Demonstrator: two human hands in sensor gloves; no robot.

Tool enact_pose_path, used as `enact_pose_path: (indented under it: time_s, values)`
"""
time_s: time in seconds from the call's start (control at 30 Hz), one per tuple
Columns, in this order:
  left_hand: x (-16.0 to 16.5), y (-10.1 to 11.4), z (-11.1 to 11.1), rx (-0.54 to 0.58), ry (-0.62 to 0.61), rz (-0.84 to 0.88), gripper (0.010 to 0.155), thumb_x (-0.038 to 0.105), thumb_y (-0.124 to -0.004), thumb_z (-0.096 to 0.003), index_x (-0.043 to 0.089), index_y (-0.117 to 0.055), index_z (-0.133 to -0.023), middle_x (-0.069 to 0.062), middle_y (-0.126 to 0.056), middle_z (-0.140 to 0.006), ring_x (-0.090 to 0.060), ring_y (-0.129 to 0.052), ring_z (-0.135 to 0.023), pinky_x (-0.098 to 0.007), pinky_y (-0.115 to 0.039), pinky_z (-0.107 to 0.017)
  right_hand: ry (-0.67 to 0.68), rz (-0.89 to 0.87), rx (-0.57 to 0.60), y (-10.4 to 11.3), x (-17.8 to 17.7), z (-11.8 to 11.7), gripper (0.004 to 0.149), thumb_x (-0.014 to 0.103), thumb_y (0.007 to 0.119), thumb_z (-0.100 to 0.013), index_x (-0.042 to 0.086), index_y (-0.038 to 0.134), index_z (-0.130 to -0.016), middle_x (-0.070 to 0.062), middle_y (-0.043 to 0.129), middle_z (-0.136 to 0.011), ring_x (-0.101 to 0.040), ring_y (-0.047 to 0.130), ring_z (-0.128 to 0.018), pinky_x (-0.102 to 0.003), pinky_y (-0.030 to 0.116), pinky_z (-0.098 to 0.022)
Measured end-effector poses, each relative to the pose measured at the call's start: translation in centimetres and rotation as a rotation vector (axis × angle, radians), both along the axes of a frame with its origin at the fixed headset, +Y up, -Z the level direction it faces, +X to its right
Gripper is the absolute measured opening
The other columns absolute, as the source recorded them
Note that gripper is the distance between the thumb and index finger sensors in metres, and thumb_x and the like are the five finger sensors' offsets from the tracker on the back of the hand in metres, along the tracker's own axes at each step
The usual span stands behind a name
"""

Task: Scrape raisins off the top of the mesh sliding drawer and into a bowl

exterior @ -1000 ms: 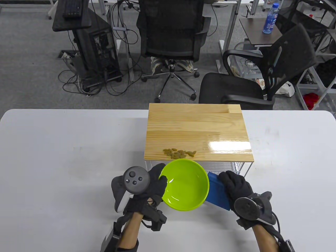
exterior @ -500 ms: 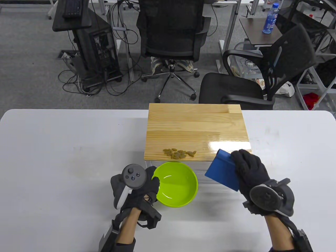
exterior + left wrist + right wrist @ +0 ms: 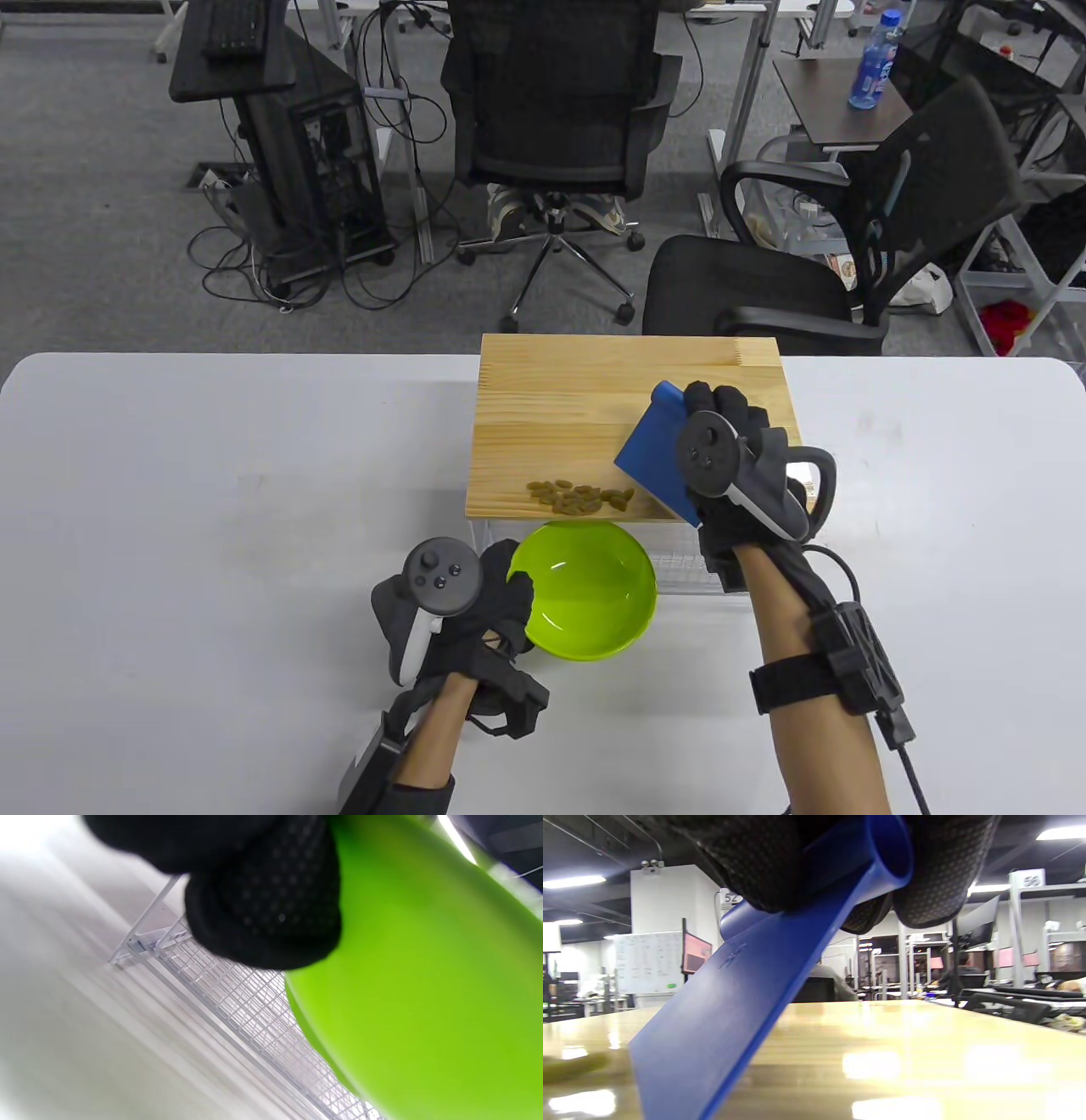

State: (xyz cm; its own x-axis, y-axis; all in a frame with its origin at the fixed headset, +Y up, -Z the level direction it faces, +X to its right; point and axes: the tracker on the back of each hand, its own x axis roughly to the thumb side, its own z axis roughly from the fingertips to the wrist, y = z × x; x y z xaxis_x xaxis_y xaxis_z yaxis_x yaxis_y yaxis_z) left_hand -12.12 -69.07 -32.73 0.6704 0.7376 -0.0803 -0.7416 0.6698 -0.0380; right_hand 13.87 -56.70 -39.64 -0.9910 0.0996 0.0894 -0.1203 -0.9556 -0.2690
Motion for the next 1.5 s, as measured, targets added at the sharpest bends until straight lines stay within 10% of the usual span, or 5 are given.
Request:
enact_pose_path:
  time_s: [1.07, 1.5]
  values:
    - [-2.2, 0.4, 0.1, -0.004, 0.049, 0.072, 0.056, 0.027, -0.081, -0.0534, 0.007, -0.069, -0.104, -0.018, -0.092, -0.088, -0.014, -0.111, -0.018, -0.018, -0.097, -0.009, 0.369, 0.058, 0.085, -0.5, -3.0, 4.6, 0.057, 0.016, 0.079, -0.053, 0.015, 0.057, -0.105, -0.015, 0.06, -0.107, -0.043, 0.081, -0.089, -0.063, 0.073, -0.06]
    - [-3.5, 0.1, 0.0, -0.035, 0.069, 0.062, 0.049, 0.026, -0.08, -0.0541, 0.009, -0.073, -0.099, -0.017, -0.092, -0.088, -0.016, -0.11, -0.02, -0.02, -0.096, -0.011, 0.035, 0.053, 0.198, -0.3, -3.5, 0.7, 0.057, 0.016, 0.079, -0.053, 0.012, 0.056, -0.106, -0.018, 0.059, -0.106, -0.045, 0.08, -0.088, -0.063, 0.073, -0.059]
